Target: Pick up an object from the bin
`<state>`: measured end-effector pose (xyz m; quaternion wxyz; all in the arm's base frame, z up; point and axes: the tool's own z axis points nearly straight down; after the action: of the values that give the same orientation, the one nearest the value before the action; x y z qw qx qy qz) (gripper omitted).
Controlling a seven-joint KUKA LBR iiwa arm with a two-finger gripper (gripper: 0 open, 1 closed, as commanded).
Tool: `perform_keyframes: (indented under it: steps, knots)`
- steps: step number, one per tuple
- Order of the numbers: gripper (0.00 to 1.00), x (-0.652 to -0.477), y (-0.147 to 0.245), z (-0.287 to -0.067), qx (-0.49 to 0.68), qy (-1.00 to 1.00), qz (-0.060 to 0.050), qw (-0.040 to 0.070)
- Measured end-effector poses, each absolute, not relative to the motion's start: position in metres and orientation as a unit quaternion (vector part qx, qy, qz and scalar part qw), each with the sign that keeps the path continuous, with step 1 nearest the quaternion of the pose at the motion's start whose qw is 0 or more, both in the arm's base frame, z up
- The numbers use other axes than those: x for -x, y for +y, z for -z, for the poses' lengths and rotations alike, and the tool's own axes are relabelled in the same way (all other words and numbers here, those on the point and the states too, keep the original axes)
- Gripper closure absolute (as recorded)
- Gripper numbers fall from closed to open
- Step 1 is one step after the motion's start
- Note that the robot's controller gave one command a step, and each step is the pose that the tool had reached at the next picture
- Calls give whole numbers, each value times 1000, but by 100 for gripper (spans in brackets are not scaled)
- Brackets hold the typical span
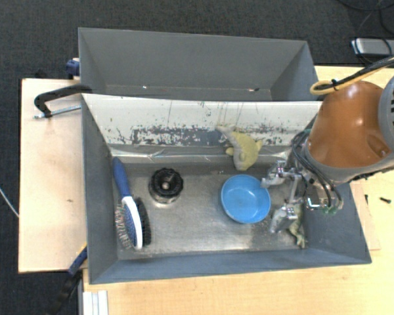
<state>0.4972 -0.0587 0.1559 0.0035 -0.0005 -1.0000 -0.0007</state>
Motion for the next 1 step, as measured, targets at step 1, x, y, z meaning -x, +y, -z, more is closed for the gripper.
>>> perform_keyframes:
  steps: [1]
  knots:
    - [0,-546,-34,-77,-1,-1000,1,-1]
